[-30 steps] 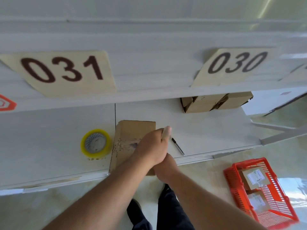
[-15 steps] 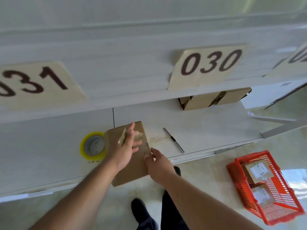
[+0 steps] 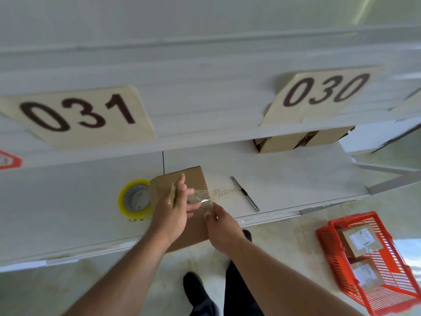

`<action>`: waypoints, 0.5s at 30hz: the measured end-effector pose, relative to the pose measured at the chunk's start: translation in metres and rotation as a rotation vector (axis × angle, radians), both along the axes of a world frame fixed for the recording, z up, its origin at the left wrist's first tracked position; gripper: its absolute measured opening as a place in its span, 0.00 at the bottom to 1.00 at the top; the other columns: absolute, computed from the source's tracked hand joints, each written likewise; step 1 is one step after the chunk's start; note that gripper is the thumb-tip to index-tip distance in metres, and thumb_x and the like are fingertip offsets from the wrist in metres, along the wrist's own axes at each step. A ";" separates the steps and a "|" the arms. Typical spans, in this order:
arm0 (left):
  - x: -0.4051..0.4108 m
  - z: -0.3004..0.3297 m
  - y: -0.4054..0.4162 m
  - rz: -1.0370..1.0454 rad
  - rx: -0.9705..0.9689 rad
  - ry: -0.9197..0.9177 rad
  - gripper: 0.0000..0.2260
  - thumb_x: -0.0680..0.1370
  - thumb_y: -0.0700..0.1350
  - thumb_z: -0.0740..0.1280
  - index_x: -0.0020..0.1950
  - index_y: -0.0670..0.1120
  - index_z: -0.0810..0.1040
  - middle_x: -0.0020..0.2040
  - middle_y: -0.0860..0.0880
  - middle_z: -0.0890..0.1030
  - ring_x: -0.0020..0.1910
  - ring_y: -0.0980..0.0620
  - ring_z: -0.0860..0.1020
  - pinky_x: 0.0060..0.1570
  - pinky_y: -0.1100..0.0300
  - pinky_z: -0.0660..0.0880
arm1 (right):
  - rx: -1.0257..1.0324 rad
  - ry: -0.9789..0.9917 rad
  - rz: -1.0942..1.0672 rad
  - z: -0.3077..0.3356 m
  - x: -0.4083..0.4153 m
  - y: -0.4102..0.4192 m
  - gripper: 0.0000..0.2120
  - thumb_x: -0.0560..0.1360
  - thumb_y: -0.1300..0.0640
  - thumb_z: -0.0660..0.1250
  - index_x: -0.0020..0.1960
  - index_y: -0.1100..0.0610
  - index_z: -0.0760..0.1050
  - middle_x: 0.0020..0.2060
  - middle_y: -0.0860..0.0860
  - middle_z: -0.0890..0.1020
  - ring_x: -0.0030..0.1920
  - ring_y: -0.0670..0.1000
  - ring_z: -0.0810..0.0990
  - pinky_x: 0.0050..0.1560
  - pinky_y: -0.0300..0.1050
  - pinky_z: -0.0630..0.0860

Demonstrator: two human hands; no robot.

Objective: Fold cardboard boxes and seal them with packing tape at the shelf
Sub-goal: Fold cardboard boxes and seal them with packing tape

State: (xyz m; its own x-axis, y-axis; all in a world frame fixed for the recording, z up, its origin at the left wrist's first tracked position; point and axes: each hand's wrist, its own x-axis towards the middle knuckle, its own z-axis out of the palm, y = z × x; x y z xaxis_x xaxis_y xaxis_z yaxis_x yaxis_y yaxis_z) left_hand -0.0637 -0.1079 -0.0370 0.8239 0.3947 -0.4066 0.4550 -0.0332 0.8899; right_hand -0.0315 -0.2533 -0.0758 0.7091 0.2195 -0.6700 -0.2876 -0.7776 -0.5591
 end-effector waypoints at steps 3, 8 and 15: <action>-0.011 -0.005 0.005 0.023 0.191 0.074 0.18 0.83 0.62 0.57 0.74 0.66 0.67 0.47 0.60 0.86 0.44 0.58 0.86 0.45 0.61 0.81 | 0.008 0.006 0.011 0.003 0.000 -0.001 0.27 0.79 0.39 0.50 0.77 0.42 0.64 0.61 0.47 0.81 0.62 0.57 0.78 0.63 0.57 0.77; -0.031 -0.030 0.029 0.110 0.642 0.053 0.14 0.78 0.57 0.72 0.49 0.47 0.86 0.45 0.48 0.82 0.45 0.47 0.81 0.46 0.52 0.79 | -0.009 -0.004 0.036 0.009 0.003 -0.002 0.19 0.82 0.42 0.51 0.71 0.42 0.68 0.53 0.46 0.80 0.59 0.57 0.77 0.61 0.56 0.76; -0.046 -0.040 0.036 0.382 0.237 0.157 0.11 0.78 0.53 0.74 0.49 0.46 0.86 0.40 0.51 0.85 0.44 0.48 0.83 0.47 0.54 0.78 | -0.008 -0.070 0.079 0.022 0.011 0.005 0.16 0.83 0.57 0.55 0.70 0.49 0.69 0.51 0.45 0.78 0.51 0.52 0.77 0.52 0.47 0.75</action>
State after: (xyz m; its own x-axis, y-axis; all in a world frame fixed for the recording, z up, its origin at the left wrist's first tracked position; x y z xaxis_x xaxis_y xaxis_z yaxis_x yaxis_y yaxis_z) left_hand -0.1094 -0.0721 -0.0772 0.5374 0.7544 -0.3769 0.6025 -0.0307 0.7975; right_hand -0.0204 -0.2479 -0.0536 0.7349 0.2717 -0.6214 -0.1858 -0.8006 -0.5697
